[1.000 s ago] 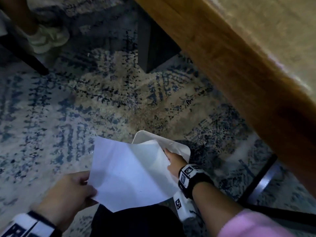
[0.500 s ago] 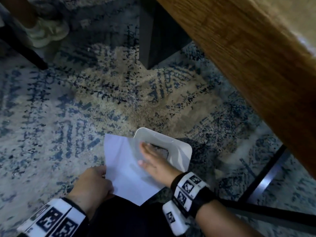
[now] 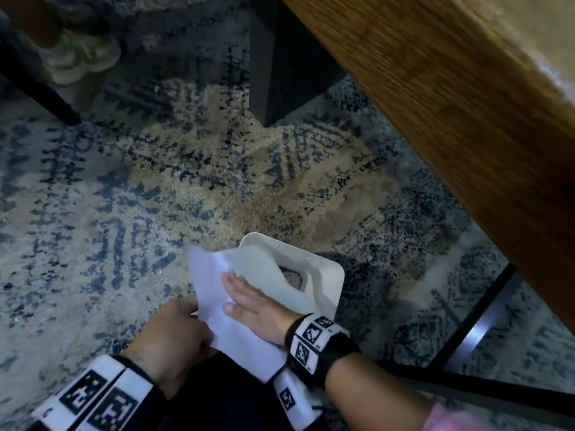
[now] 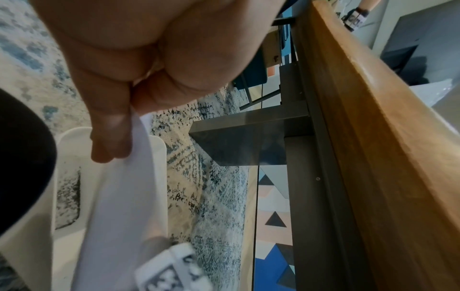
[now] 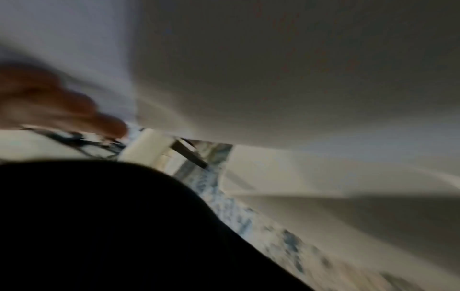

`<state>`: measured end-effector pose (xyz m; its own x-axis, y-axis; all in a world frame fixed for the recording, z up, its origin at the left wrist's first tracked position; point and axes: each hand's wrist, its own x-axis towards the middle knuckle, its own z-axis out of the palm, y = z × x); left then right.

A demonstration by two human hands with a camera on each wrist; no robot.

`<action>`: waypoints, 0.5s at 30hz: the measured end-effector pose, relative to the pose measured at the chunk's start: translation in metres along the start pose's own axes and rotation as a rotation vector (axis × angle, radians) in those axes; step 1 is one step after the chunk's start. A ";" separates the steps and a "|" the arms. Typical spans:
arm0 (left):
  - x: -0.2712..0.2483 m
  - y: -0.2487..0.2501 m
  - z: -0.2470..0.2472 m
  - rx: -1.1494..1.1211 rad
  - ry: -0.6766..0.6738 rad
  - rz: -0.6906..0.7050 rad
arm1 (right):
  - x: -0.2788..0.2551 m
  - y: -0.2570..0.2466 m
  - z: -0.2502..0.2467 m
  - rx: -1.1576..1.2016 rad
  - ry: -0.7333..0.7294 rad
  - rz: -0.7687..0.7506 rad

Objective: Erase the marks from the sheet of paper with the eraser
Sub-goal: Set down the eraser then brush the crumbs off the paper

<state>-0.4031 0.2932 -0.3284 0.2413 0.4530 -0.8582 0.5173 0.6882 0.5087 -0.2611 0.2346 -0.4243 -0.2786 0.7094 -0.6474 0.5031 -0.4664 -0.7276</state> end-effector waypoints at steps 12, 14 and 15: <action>-0.001 0.000 -0.012 0.017 -0.025 0.014 | 0.020 0.017 -0.011 -0.031 0.079 0.014; -0.007 0.003 -0.014 0.016 -0.070 0.027 | 0.025 0.044 -0.008 0.107 -0.011 0.241; -0.009 0.005 -0.016 -0.005 -0.077 0.022 | 0.024 0.054 -0.010 0.167 -0.024 0.410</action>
<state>-0.4158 0.3017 -0.3171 0.3154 0.4230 -0.8495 0.5073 0.6813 0.5277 -0.2317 0.2314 -0.4768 -0.1033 0.4364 -0.8938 0.4373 -0.7872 -0.4349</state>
